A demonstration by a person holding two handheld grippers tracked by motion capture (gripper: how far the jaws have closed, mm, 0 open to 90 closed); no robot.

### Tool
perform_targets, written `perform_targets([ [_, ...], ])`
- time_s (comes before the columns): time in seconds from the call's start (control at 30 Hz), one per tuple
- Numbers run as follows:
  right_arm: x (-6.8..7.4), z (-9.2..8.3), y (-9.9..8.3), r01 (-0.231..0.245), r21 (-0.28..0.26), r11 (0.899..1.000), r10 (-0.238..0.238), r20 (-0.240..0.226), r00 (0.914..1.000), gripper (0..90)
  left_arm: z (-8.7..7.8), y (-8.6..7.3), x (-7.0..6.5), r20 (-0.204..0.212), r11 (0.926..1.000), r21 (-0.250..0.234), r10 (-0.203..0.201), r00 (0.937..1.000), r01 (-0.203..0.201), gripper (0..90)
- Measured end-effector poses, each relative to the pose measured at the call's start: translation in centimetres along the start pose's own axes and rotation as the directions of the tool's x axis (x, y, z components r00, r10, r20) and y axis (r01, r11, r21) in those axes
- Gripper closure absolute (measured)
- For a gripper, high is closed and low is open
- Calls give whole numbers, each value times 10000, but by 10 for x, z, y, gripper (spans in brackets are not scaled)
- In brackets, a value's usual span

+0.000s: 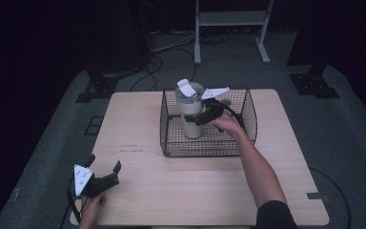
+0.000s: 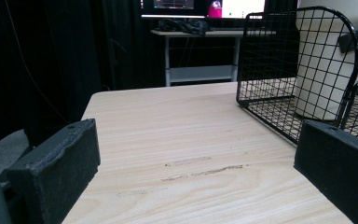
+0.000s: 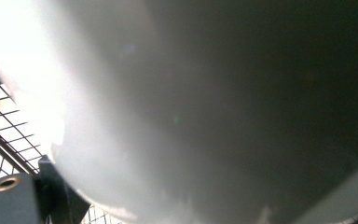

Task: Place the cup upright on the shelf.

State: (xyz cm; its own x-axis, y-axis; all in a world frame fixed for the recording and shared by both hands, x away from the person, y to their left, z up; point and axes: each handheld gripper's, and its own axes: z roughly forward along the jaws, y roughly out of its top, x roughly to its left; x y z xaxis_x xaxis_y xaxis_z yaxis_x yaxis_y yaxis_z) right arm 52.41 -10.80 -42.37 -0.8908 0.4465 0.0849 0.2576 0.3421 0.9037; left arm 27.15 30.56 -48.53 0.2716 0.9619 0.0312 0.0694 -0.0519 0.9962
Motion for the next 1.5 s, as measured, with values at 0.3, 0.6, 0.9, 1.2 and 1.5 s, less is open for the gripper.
perform_targets([
  [0.3, 2, -6, -1, 159, 291, 9994, -161, 81, 9998, 80, 0, 0, 0, 10, 10000, 8, 43, 10000, -43, 0],
  [0.6, 4, -12, -5, 200, 299, 9994, -205, 183, 9996, 81, 0, 0, 0, 9, 10000, 12, 55, 10000, -55, 0],
  [0.9, 6, -18, -5, 214, 553, 9982, -230, 287, 9993, 83, 1, 0, -1, -5, 10000, 6, 90, 10000, -90, 0],
  [1.2, 9, -22, -3, 199, 753, 9970, -232, 440, 9988, 84, 1, 0, -1, -12, 9999, 9, 106, 9999, -106, 0],
  [1.5, 11, -27, -4, 98, 927, 9956, -160, 660, 9977, 85, 0, 0, -1, 10, 9999, -3, 120, 9999, -120, 0],
])
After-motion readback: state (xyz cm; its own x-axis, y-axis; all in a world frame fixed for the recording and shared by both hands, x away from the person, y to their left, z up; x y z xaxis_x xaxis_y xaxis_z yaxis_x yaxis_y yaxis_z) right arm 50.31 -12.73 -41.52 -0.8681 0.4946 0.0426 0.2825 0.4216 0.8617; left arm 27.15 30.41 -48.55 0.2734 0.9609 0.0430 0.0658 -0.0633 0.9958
